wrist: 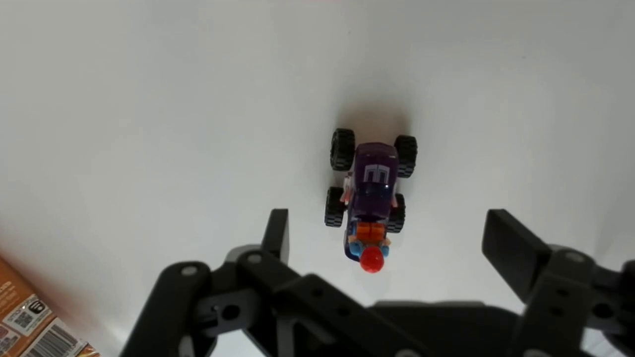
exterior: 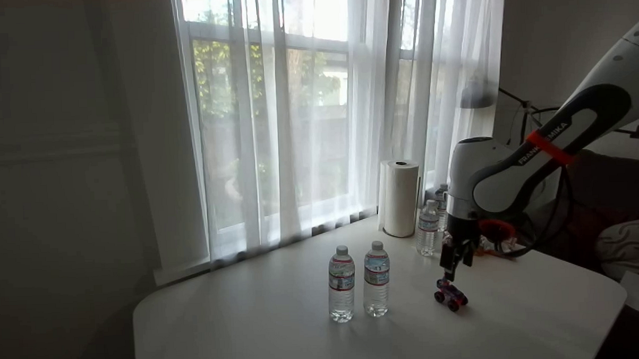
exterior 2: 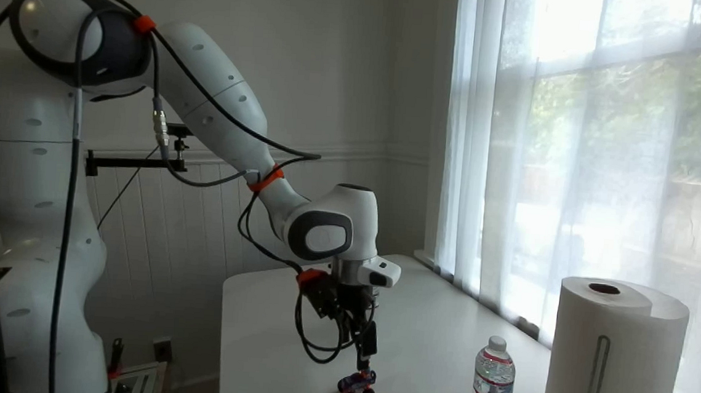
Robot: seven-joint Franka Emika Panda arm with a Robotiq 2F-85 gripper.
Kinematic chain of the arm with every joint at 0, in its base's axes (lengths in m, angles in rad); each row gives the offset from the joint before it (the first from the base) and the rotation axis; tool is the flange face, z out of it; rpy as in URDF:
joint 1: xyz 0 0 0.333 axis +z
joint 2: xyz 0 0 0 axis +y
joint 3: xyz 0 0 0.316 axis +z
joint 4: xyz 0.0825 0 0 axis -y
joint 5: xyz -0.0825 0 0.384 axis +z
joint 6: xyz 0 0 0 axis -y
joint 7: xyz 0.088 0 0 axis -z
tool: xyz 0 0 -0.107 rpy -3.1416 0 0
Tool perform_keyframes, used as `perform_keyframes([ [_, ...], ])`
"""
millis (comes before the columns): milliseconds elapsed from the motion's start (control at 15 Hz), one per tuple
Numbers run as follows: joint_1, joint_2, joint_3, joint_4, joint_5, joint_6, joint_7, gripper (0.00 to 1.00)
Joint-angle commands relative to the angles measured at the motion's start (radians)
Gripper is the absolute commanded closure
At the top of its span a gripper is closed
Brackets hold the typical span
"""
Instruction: Remove the orange object on top of the toy car and place it on the table
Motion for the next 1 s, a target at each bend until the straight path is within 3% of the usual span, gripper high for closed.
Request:
perform_keyframes([
  [0,-0.001,0.045,0.003,0.037,0.007,0.016,0.045,0.0],
  [267,0.002,0.075,0.003,0.066,0.014,0.026,0.055,0.02],
  [533,0.004,0.095,0.005,0.087,0.018,0.018,0.051,0.33],
  [733,0.006,0.107,0.004,0.096,0.012,0.018,0.053,0.49],
  [933,0.007,0.118,0.001,0.105,0.0,0.016,0.053,0.57],
])
